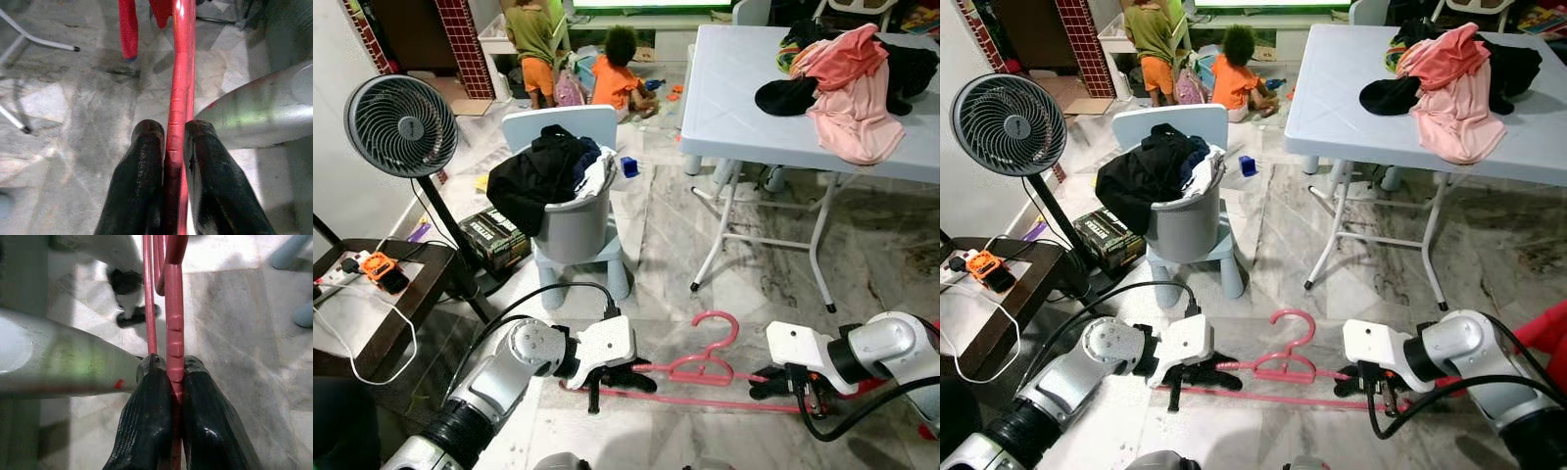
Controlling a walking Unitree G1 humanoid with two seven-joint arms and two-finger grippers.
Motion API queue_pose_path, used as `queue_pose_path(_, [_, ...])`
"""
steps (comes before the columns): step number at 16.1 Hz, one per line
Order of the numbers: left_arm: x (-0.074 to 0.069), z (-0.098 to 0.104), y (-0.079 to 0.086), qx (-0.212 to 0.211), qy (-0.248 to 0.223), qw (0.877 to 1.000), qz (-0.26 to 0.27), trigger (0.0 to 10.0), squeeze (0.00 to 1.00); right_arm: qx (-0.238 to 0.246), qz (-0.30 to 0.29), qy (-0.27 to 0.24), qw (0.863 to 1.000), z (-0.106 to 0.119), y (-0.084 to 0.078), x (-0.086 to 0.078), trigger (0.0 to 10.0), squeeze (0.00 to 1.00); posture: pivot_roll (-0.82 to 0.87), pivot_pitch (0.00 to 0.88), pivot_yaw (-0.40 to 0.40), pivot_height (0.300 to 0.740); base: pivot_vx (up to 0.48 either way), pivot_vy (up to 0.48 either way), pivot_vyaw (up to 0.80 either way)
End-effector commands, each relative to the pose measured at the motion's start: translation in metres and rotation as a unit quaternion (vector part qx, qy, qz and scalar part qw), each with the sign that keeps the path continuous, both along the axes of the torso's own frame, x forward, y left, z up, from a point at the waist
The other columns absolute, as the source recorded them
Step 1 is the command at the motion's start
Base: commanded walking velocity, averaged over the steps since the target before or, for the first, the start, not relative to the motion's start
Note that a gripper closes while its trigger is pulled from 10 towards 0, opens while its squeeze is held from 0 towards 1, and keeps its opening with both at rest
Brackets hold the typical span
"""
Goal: Hang hanger
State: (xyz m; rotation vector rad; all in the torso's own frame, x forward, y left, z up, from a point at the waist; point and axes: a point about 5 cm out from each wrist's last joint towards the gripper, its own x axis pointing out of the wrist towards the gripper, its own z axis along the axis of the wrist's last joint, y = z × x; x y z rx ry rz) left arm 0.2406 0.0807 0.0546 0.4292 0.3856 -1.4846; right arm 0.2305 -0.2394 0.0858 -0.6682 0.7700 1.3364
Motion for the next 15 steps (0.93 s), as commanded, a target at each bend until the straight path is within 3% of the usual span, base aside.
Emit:
queue_pose_path(1, [0.01, 0.006, 0.002, 0.0, -0.039, 0.999, 0.018, 10.0, 1.0, -0.016, -0.011, -0.031, 0.999, 0.001, -0.002, 0.008, 0.0, 0.0, -0.07, 0.0, 0.054, 0.74, 0.0, 0.0, 0.0])
queue_pose_path(3, [0.027, 0.019, 0.002, -0.025, -0.11, 0.991, 0.077, 10.0, 1.0, -0.078, -0.04, -0.087, 0.992, -0.011, -0.015, 0.018, 0.0, 0.0, -0.07, 0.0, 0.054, 0.74, 0.0, 0.0, 0.0])
queue_pose_path(5, [0.034, 0.025, 0.006, -0.029, -0.137, 0.985, 0.105, 10.0, 1.0, -0.132, -0.045, -0.116, 0.983, -0.022, -0.026, 0.018, 0.0, 0.0, -0.06, 0.0, 0.05, 0.74, 0.0, 0.0, 0.0])
queue_pose_path(8, [0.034, 0.023, 0.015, -0.022, -0.163, 0.977, 0.138, 10.0, 1.0, -0.108, -0.13, -0.154, 0.973, -0.028, -0.026, 0.024, 0.0, 0.0, -0.04, 0.0, 0.048, 0.74, 0.0, 0.0, 0.0])
queue_pose_path(10, [0.034, 0.02, 0.02, -0.048, -0.158, 0.961, 0.223, 10.0, 1.0, -0.058, -0.253, -0.179, 0.949, -0.031, -0.026, 0.032, 0.0, 0.0, -0.05, 0.0, 0.038, 0.74, 0.0, 0.0, 0.0])
queue_pose_path(11, [0.033, 0.019, 0.023, -0.076, -0.152, 0.944, 0.284, 10.0, 1.0, -0.02, -0.329, -0.193, 0.924, -0.033, -0.026, 0.032, 0.0, 0.0, -0.05, 0.0, 0.033, 0.74, 0.0, 0.0, 0.0])
queue_pose_path(12, [0.036, 0.024, 0.029, -0.118, -0.165, 0.906, 0.371, 10.0, 1.0, 0.027, -0.406, -0.2, 0.891, -0.036, -0.025, 0.03, 0.0, 0.0, -0.05, 0.0, 0.031, 0.74, 0.0, 0.0, 0.0])
queue_pose_path(13, [0.035, 0.026, 0.037, -0.147, -0.161, 0.869, 0.444, 10.0, 1.0, 0.067, -0.481, -0.198, 0.851, -0.041, -0.024, 0.024, 0.0, 0.0, -0.05, 0.0, 0.02, 0.74, 0.0, 0.0, 0.0])
queue_pose_path(14, [0.031, 0.022, 0.042, -0.172, -0.126, 0.839, 0.502, 10.0, 1.0, 0.102, -0.557, -0.202, 0.799, -0.047, -0.021, 0.015, 0.0, 0.0, -0.05, 0.0, 0.016, 0.74, 0.0, 0.0, 0.0])
queue_pose_path(15, [0.028, 0.018, 0.045, -0.177, -0.109, 0.822, 0.531, 10.0, 1.0, 0.123, -0.609, -0.207, 0.755, -0.051, -0.016, 0.007, 0.0, 0.0, -0.05, 0.0, 0.017, 0.74, 0.0, 0.0, 0.0])
